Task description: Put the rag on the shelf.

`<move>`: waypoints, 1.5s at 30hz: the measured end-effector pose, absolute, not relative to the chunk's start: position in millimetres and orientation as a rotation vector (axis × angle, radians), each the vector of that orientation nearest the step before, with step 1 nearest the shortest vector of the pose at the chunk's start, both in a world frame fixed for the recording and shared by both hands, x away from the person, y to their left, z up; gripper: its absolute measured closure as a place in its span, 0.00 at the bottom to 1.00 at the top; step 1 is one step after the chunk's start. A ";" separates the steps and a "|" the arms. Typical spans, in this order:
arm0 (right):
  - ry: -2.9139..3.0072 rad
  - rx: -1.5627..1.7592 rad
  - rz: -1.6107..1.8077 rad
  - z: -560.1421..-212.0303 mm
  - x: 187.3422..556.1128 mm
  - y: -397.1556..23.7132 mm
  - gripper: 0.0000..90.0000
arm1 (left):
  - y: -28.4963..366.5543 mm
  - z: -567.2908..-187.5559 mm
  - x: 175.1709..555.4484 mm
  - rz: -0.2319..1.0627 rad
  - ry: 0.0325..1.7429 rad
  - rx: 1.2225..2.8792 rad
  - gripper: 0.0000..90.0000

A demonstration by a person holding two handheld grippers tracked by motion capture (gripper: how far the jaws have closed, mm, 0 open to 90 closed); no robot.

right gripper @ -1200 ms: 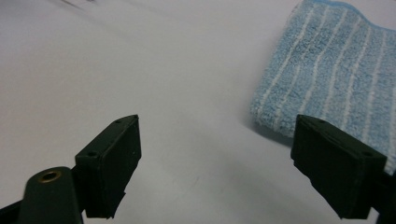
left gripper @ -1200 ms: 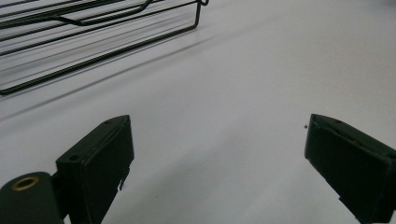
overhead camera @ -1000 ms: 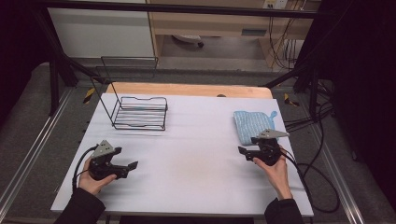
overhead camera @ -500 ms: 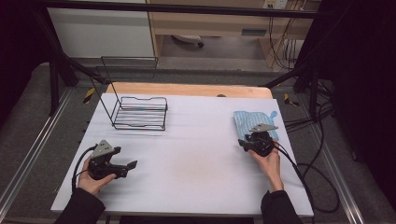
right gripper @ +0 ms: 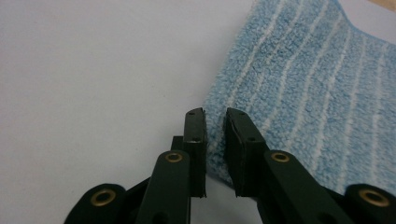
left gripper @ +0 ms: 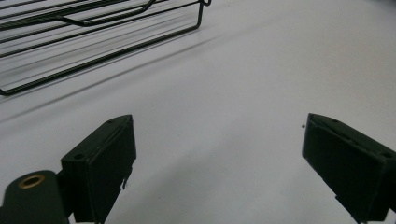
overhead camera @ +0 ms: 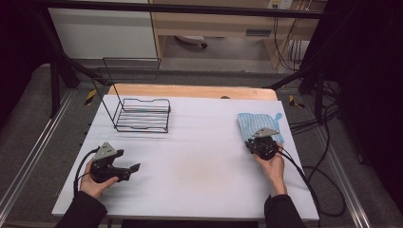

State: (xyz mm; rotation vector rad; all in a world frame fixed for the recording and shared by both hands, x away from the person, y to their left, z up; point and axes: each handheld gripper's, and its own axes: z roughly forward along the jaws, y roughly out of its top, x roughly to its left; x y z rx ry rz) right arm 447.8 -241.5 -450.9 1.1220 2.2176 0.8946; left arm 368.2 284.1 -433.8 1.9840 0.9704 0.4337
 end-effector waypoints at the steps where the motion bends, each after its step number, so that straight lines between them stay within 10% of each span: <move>1: 2.215 1.121 0.895 -450.9 447.6 -241.4 0.90 | 284.1 -433.7 368.1 0.434 0.970 1.984 0.11; 45: 2.330 1.147 1.171 -421.5 401.4 -204.8 0.94 | 283.3 -432.8 367.2 0.436 0.961 1.990 0.11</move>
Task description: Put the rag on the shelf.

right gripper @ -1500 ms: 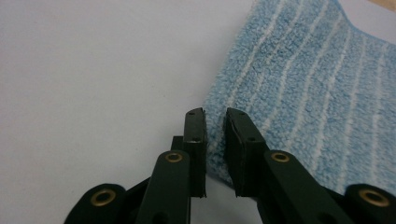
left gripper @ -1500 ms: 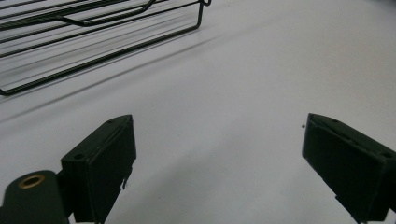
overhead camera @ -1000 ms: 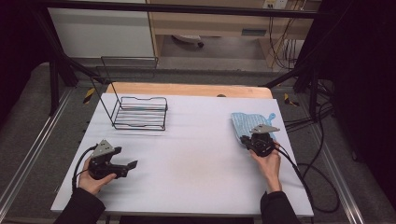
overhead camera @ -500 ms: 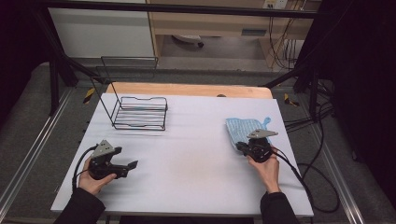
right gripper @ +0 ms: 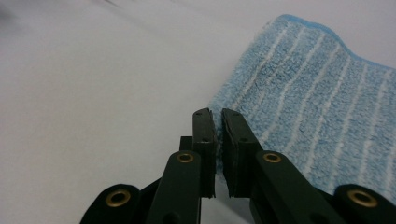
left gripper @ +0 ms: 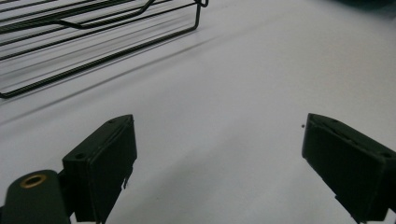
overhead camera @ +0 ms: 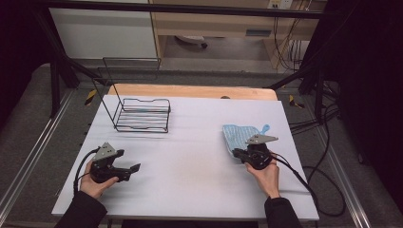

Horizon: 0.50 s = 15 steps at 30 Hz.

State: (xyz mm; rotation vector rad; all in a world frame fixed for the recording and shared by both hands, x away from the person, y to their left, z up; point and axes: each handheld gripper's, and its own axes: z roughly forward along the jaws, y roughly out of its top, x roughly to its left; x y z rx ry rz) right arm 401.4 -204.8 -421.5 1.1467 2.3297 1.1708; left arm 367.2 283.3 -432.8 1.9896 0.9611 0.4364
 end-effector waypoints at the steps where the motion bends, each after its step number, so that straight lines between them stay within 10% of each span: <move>1: 2.338 1.151 1.170 -420.6 400.5 -203.1 0.94 | 283.2 -432.8 367.2 0.437 0.961 1.990 0.11; 15: 2.385 1.128 1.220 -419.0 393.6 -178.7 0.94 | 282.1 -433.1 367.1 0.436 0.958 1.993 0.11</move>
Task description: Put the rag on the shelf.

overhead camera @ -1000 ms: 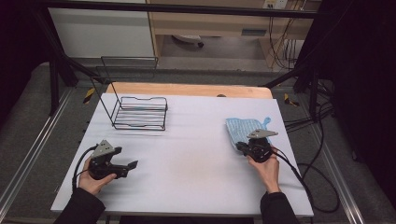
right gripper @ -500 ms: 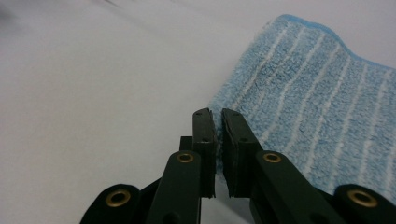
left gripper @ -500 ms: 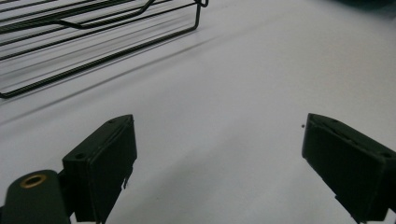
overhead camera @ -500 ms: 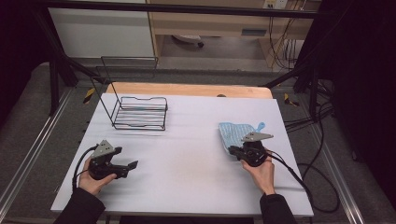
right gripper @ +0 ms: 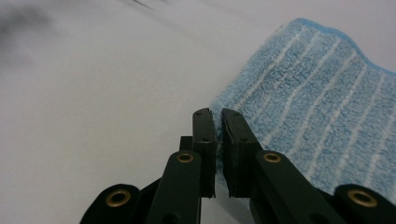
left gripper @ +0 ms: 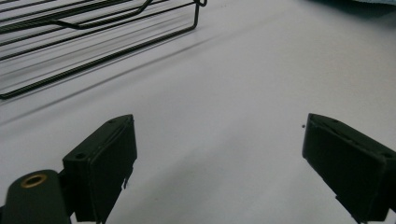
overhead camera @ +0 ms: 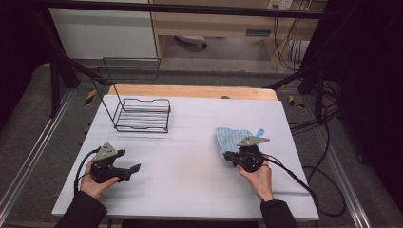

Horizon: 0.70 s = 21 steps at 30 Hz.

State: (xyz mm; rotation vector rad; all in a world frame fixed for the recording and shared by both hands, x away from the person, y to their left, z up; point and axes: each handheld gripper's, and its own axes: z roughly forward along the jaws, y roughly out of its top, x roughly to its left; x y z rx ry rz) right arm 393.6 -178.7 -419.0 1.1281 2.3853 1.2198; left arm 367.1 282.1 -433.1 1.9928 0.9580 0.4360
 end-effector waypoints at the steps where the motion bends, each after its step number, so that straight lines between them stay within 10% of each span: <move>1: 2.392 1.119 1.227 -418.9 393.5 -177.1 0.94 | 282.1 -433.1 367.3 0.437 0.957 1.993 0.11; 21: 2.462 1.085 1.283 -421.2 391.4 -128.3 0.94 | 280.0 -433.6 367.5 0.439 0.954 1.999 0.11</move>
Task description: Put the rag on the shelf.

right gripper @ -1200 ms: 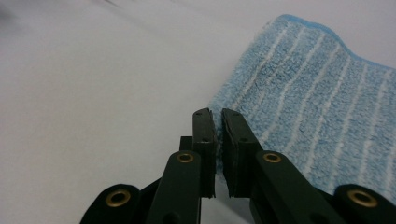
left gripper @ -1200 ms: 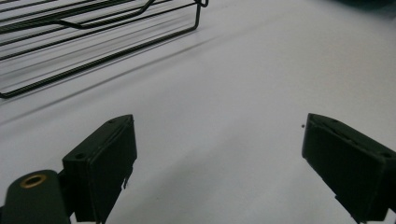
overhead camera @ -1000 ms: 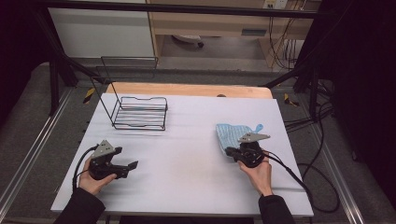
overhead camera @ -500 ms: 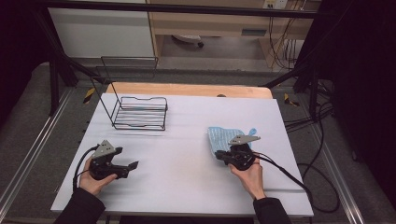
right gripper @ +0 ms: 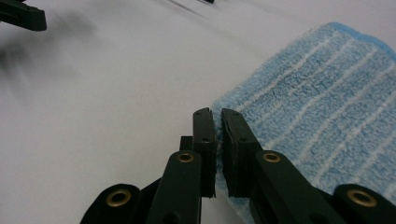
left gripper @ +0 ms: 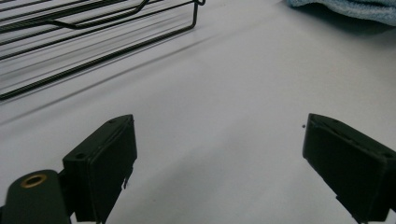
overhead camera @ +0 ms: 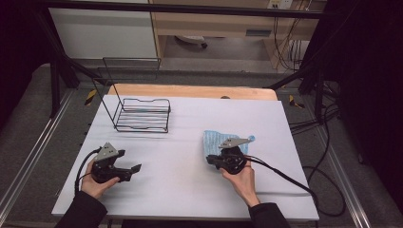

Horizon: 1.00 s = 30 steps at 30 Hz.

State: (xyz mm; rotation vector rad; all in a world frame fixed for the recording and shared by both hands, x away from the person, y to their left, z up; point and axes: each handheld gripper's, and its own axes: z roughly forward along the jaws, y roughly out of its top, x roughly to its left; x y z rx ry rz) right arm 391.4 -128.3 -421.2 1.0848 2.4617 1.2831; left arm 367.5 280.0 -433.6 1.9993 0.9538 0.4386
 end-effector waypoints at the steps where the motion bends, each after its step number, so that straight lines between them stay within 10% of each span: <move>1: 2.464 1.084 1.283 -421.0 391.9 -125.6 0.94 | 280.0 -433.6 367.5 0.439 0.954 1.999 0.11; 30: 2.469 1.089 1.298 -431.3 412.0 -53.1 0.95 | 280.3 -432.9 367.2 0.448 0.949 2.004 0.11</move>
